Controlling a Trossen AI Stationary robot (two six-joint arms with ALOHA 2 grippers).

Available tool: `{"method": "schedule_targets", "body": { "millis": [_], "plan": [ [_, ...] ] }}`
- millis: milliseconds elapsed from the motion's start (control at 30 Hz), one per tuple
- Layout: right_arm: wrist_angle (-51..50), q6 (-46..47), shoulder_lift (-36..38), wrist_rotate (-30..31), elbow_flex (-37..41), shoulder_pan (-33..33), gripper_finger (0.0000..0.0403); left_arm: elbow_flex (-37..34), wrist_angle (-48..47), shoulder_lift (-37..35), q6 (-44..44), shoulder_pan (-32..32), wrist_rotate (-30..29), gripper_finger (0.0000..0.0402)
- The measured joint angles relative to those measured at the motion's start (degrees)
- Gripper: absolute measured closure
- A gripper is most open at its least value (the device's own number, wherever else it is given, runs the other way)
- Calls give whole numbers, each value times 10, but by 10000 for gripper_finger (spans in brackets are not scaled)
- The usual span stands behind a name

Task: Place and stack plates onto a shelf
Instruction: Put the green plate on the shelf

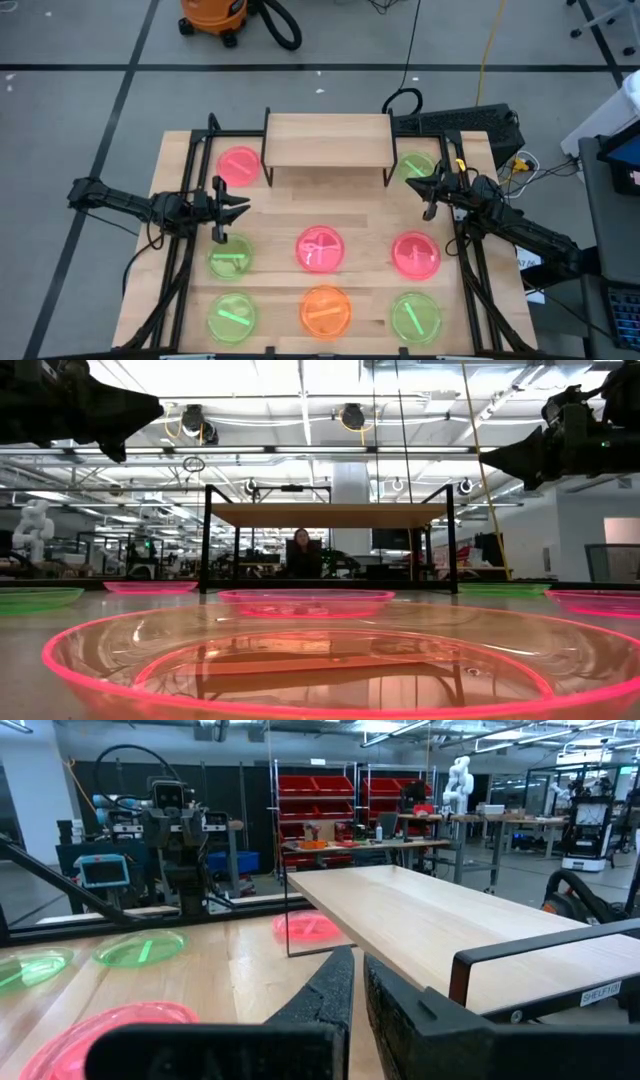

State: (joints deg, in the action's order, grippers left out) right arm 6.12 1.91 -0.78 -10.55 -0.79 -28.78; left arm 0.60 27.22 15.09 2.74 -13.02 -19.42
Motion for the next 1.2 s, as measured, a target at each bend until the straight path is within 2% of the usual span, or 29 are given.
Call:
{"method": "schedule_targets", "body": {
  "millis": [400, 700, 867, 1200],
  "plan": [
    [2, 8, 0, 0, 0, 0, 390, 0, 0, 0, 0, 0, 0, 314],
    [63, 31, 0, 0, 0, 0, 390, 0, 0, 0, 0, 0, 0, 314],
    [59, 29, -2, 1, 0, 0, 390, 0, 0, 0, 0, 0, 0, 314],
    [61, -8, -61, 30, -1, 0, 390, 0, 0, 0, 0, 0, 0, 314]
  ]
}}
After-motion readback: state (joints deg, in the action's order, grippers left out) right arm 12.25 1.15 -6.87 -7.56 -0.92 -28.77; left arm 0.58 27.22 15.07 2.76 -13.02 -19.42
